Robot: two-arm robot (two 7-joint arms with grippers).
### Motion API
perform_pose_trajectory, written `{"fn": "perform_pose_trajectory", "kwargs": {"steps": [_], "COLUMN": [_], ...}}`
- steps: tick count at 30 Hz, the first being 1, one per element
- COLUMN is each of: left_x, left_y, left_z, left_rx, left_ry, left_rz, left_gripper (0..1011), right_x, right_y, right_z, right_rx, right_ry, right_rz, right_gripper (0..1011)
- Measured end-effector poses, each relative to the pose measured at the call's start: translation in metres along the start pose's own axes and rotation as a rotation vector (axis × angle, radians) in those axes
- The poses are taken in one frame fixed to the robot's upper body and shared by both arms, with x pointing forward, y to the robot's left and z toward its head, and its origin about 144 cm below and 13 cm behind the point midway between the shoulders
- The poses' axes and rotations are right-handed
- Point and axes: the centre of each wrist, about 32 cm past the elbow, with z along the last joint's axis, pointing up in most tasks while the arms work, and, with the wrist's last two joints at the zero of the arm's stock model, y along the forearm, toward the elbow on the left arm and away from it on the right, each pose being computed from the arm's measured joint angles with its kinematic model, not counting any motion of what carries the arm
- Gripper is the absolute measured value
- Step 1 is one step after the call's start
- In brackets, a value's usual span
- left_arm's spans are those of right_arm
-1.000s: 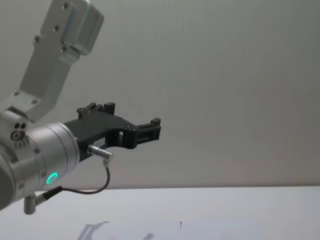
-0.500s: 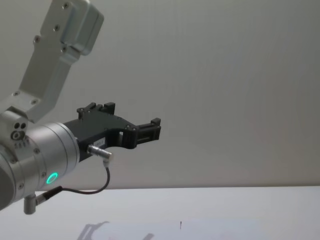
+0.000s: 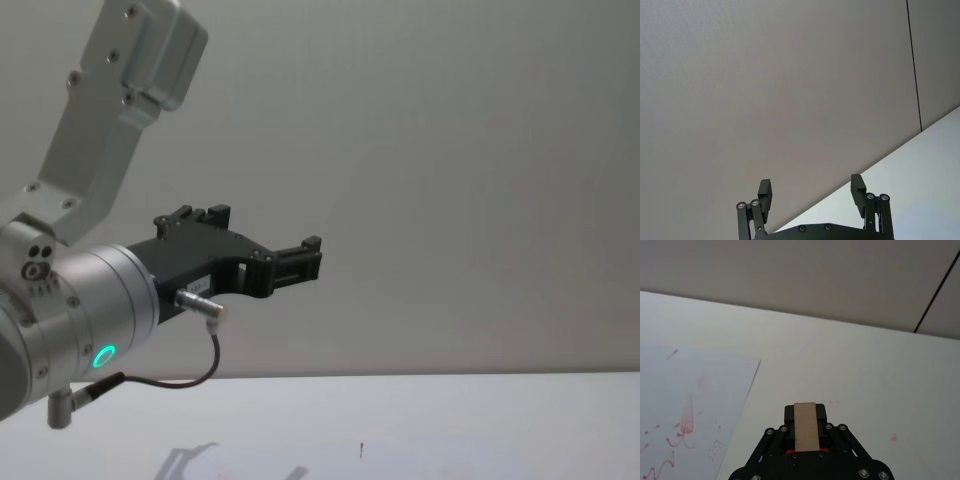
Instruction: Use the one hand to pick up the stamp and affix it onto the A4 paper.
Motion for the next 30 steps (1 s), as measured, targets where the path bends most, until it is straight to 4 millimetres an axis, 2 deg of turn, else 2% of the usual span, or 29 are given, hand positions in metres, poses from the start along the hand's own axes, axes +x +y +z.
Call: {"fn": "perform_pose_trajectory", "kwargs": {"steps": [8, 14, 21, 30], "left_x": [0.000, 0.000, 0.000, 0.000], "left_y": [0.000, 0.000, 0.000, 0.000], "left_z": [0.000, 0.000, 0.000, 0.000], "left_rx": [0.000, 0.000, 0.000, 0.000], "left_ry": [0.000, 0.000, 0.000, 0.000], "left_rz": [0.000, 0.000, 0.000, 0.000], "left_gripper": [1001, 1001, 1001, 1001], "right_x": [-0.002, -0.006, -0.010, -0.016], "right_y": [0.009, 0.025, 0.046, 0.074], "right_z": [0.019, 0.034, 0.042, 0.041], "right_rx": [0.093, 0.162, 0.192, 0.164], "right_ry": [-0.020, -0.028, -0.029, -0.031], "right_rz": [0.059, 0.140, 0.232, 0.338], "right_gripper": [219, 219, 219, 220]}}
